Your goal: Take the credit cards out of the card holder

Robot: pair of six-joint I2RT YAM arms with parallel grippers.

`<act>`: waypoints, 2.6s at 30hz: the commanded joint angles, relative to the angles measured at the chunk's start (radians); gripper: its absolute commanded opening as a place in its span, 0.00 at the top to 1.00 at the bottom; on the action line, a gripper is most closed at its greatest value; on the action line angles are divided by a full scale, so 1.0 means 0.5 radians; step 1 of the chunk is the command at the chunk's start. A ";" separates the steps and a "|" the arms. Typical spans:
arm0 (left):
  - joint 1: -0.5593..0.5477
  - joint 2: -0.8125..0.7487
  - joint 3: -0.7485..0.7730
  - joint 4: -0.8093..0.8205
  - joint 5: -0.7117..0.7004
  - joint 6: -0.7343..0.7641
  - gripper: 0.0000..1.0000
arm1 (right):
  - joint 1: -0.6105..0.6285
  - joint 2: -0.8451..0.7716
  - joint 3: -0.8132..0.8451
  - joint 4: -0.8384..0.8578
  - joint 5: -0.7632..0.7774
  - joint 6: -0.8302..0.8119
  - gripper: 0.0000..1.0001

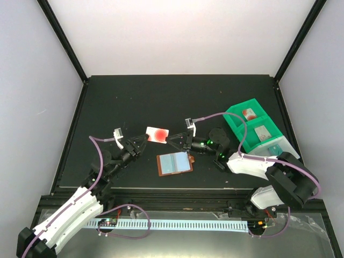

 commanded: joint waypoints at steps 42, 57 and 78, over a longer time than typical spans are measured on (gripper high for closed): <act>0.019 0.778 0.488 -0.873 0.656 1.223 0.01 | -1.761 -0.367 0.550 -2.176 0.746 -1.250 0.99; 0.022 0.817 0.537 -0.944 0.630 1.234 0.01 | -1.884 0.251 0.883 -2.160 0.864 -1.109 0.99; 0.024 0.913 0.556 -0.954 0.568 1.290 0.01 | -1.884 0.675 1.164 -2.184 1.040 -1.032 0.99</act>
